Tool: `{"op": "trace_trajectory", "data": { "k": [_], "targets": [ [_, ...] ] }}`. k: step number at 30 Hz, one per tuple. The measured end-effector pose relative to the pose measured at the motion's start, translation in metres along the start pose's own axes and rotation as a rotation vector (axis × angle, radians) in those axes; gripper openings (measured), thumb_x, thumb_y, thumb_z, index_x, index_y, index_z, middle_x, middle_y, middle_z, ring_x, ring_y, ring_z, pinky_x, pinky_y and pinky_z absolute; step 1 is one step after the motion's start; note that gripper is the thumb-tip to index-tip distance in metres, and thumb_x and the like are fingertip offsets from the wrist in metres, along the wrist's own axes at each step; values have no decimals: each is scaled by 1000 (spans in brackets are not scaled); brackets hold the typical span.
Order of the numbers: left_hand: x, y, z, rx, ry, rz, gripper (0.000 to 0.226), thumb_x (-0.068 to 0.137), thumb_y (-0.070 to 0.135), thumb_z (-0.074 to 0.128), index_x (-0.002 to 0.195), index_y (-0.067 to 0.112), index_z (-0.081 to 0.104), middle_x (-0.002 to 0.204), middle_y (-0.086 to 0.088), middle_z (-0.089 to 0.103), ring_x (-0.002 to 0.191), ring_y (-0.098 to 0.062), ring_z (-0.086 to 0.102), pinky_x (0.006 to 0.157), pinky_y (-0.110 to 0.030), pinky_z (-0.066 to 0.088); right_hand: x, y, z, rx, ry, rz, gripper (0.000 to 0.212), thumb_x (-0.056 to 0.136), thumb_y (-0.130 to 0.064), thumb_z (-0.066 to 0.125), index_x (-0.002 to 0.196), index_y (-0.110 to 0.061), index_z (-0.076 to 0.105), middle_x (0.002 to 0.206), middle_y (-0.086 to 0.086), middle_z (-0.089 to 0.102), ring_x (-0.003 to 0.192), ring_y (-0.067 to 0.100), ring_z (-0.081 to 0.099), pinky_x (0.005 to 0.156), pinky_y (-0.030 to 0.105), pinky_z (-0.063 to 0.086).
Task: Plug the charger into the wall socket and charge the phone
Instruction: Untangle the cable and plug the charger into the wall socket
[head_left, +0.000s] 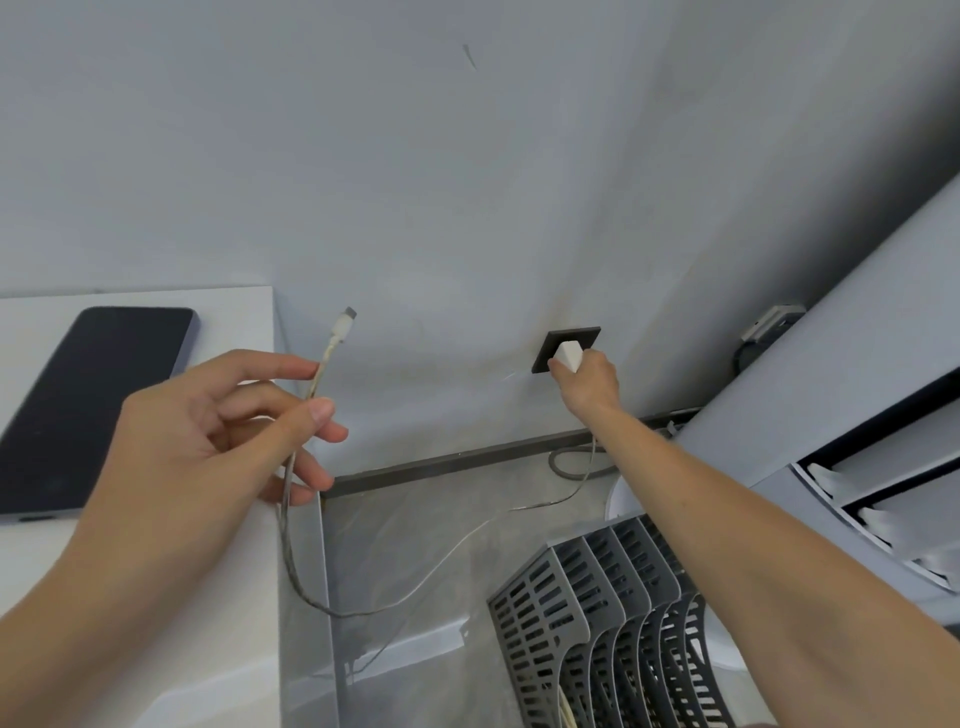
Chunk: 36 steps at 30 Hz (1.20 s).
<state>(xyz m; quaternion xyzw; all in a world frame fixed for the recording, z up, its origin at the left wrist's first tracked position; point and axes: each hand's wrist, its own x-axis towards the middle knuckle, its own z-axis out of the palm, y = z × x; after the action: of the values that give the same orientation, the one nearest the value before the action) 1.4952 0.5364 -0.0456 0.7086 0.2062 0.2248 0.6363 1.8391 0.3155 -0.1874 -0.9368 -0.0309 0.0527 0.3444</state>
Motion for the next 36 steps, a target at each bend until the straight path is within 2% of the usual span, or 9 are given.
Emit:
{"op": "trace_trajectory", "data": {
  "k": [5, 12, 16, 20, 22, 25, 27, 31, 36],
  "targets": [
    [-1, -1, 0, -10, 3, -2, 30, 76, 32, 73, 105, 23, 76, 81, -8, 82, 55, -24, 73, 50, -28, 62, 8, -7, -4, -28, 5, -14, 51, 95, -37, 69, 125, 4, 63, 124, 24, 69, 114, 42, 65, 90, 44, 55],
    [-1, 1, 0, -5, 37, 14, 23, 82, 24, 74, 104, 21, 76, 79, -5, 82, 56, -23, 74, 51, -29, 63, 6, -10, -5, -54, -2, -3, 52, 95, -38, 70, 125, 5, 64, 123, 25, 69, 112, 42, 66, 88, 44, 56],
    [0, 1, -2, -2, 39, 24, 14, 90, 12, 74, 102, 17, 76, 79, -5, 82, 59, -23, 76, 53, -28, 64, 3, -14, -11, -66, -58, 39, 58, 90, -49, 73, 119, 0, 63, 117, 22, 69, 98, 40, 72, 85, 50, 62],
    [-1, 2, -4, -18, 27, 7, 7, 92, 10, 74, 99, 11, 75, 77, -8, 82, 61, -22, 76, 56, -29, 64, -23, -30, -30, -265, -51, 5, 77, 84, -55, 76, 133, 1, 56, 129, 18, 59, 123, 39, 57, 100, 44, 51],
    [0, 3, -4, -41, 33, -15, 4, 93, 10, 75, 94, 7, 73, 74, -10, 81, 60, -22, 75, 58, -31, 65, -51, -45, -39, -302, 50, -78, 71, 86, -48, 75, 136, -1, 54, 135, 19, 55, 129, 39, 50, 103, 44, 46],
    [-2, 5, -5, -55, 46, -27, 10, 93, 13, 76, 89, 6, 70, 72, -12, 80, 60, -22, 76, 61, -34, 65, -109, -84, -46, -76, 71, -224, 39, 92, -35, 70, 120, -10, 66, 112, 6, 65, 110, 27, 62, 85, 33, 46],
    [-3, 7, -5, -57, 57, -28, 13, 93, 14, 76, 90, 4, 70, 72, -12, 80, 63, -25, 77, 64, -37, 65, -156, -123, -48, 215, -123, -186, 24, 95, -31, 69, 108, -12, 73, 99, 5, 73, 95, 20, 70, 81, 35, 54],
    [-6, 9, -7, 5, 84, -10, 15, 93, 20, 78, 88, 7, 70, 70, -8, 80, 63, -25, 79, 64, -40, 66, -234, -185, -45, 559, -476, -157, 28, 101, -31, 64, 106, -8, 78, 99, 11, 82, 94, 25, 77, 85, 38, 63],
    [-11, 11, -18, 131, 125, 46, 20, 92, 25, 80, 84, 11, 68, 65, -3, 80, 55, -18, 78, 58, -37, 66, -272, -218, -30, 714, -517, -162, 32, 101, -29, 65, 101, 1, 78, 87, 9, 78, 82, 20, 76, 83, 39, 62]
  ]
}}
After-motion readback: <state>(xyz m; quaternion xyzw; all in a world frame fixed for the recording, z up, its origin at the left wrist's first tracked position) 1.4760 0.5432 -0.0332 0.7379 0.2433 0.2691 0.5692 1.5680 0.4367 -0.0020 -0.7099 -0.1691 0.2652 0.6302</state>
